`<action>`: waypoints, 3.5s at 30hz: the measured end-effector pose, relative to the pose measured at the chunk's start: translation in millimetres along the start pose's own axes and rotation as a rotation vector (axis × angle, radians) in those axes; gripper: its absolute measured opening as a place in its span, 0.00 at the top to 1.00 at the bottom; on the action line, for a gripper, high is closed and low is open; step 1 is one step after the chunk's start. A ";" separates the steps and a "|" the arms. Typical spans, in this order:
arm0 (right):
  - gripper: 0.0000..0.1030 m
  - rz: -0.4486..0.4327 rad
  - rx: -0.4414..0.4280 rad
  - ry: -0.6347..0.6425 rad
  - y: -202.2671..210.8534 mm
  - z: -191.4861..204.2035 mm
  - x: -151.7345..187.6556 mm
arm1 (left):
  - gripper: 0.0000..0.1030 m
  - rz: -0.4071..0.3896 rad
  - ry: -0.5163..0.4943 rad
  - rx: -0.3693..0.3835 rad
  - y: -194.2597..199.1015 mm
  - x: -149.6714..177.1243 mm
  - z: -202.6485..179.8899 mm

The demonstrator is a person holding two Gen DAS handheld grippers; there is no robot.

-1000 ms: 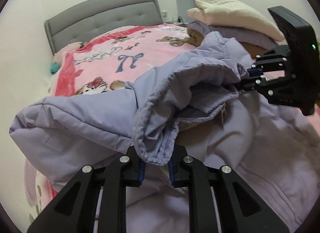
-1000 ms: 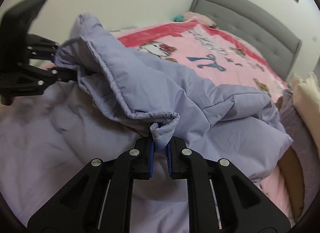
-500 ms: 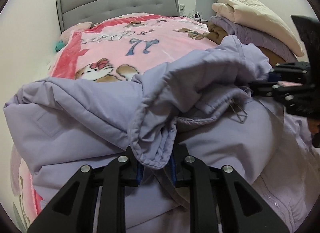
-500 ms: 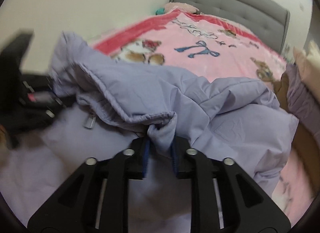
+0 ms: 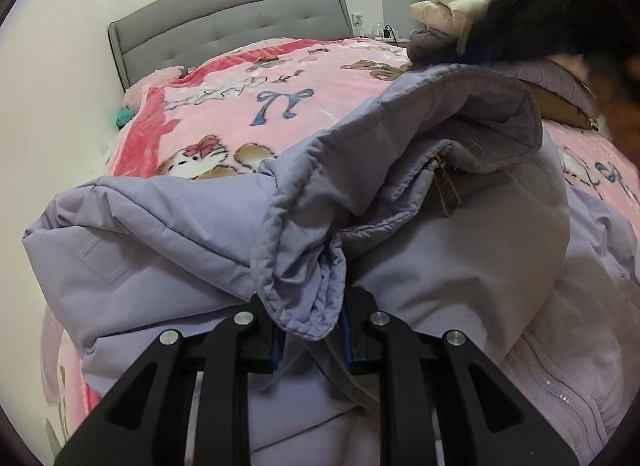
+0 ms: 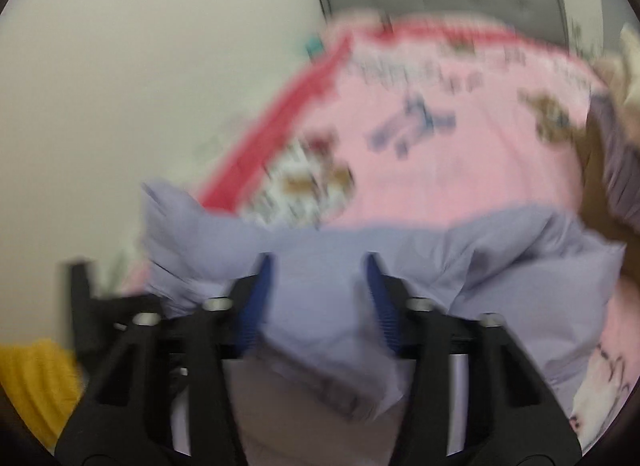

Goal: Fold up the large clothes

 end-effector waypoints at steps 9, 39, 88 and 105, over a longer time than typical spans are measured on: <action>0.75 -0.058 -0.004 0.020 -8.1 -10.9 33.1 | 0.38 -0.109 0.306 0.195 64.3 -37.7 55.6; 0.55 -0.173 0.096 0.083 -0.3 5.7 7.8 | 0.41 0.026 0.308 0.219 -43.8 -54.2 49.9; 0.28 -0.279 0.206 -0.020 87.5 -0.9 54.1 | 0.25 -0.054 0.403 0.097 35.3 -21.6 54.6; 0.24 0.219 0.431 -0.044 185.7 -20.3 313.2 | 0.23 0.425 0.539 -0.021 211.2 229.6 15.7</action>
Point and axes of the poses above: each gripper's, at about its wrist camera, not at the fingertips, and y roughly against the way its jaws point, z to its left, x to its underside, the point moved 1 cm from there along -y, roughly the way its jaws point
